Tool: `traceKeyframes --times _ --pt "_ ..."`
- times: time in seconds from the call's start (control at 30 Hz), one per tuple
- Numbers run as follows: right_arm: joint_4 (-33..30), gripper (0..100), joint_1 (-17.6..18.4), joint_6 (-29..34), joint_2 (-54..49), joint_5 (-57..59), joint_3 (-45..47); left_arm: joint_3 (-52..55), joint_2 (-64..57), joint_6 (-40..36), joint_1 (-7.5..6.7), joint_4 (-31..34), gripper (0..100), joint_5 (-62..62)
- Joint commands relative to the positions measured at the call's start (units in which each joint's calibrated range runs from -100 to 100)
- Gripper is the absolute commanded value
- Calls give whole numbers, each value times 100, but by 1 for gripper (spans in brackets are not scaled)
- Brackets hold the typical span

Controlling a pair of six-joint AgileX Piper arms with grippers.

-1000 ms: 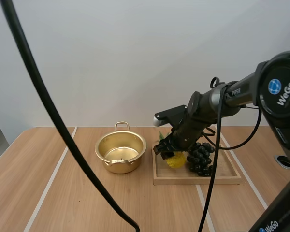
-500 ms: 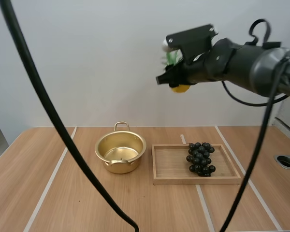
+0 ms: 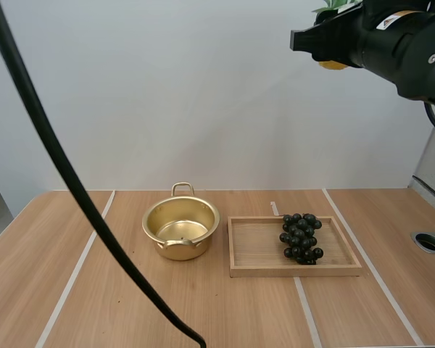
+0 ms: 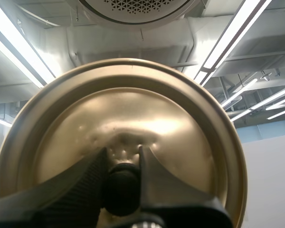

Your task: Open the pot, put the pineapple inside, and close it

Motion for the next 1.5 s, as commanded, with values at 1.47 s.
traceKeyframes --times 1.47 --pt "801 0 2312 -2439 4740 1235 32 -21 -428 458 -20 31 0 86"
